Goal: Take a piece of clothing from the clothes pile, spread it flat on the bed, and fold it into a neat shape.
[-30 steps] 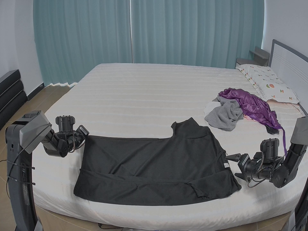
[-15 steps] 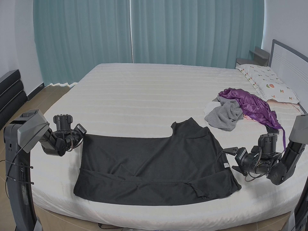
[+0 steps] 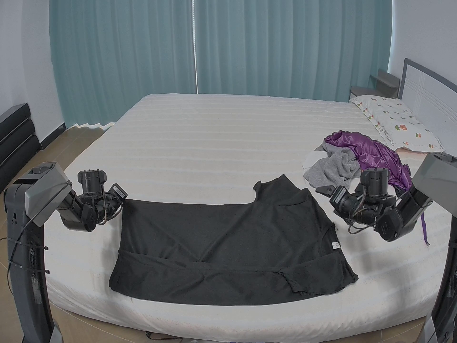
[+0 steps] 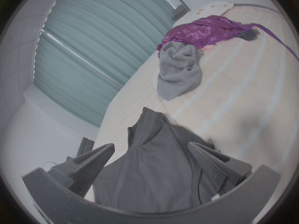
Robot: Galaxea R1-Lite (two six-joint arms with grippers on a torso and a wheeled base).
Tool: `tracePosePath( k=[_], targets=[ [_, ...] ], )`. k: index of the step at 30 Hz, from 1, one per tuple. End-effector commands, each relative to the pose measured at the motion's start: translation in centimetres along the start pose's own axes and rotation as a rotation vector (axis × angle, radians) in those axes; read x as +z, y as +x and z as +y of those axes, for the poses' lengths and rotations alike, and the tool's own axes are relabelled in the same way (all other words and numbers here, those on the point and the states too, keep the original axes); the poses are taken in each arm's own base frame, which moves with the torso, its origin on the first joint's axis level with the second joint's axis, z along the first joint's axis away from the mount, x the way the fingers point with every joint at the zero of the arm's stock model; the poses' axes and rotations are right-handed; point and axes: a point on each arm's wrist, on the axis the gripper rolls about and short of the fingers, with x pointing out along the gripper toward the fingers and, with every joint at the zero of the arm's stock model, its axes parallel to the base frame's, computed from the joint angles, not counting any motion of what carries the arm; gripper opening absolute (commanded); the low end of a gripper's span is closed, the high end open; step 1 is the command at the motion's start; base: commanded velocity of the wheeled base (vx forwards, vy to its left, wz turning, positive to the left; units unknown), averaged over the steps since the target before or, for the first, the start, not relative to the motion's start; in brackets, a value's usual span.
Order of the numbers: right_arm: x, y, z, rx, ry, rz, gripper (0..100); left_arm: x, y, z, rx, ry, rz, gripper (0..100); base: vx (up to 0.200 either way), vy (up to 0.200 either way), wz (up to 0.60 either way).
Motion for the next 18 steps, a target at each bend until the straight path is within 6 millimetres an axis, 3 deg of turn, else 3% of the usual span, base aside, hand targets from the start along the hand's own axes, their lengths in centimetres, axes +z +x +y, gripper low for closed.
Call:
tracePosePath(
  k=[1, 10, 18],
  targets=[
    [-0.8, 7.1, -1.9, -0.079, -0.129, 0.029, 100, -0.3, 0.0, 0.3, 0.008, -0.004, 0.010, 0, 0.000, 0.000, 0.00],
    [0.2, 12.5, -1.8, -0.068, -0.253, 0.013, 100, -0.5, -0.1, 0.4, 0.014, -0.019, 0.020, 0, 0.000, 0.000, 0.00],
    [1.0, 15.0, -1.5, -0.051, -0.255, -0.008, 100, -0.5, 0.0, 0.5, 0.015, -0.021, 0.021, 0, 0.000, 0.000, 0.00]
  ],
)
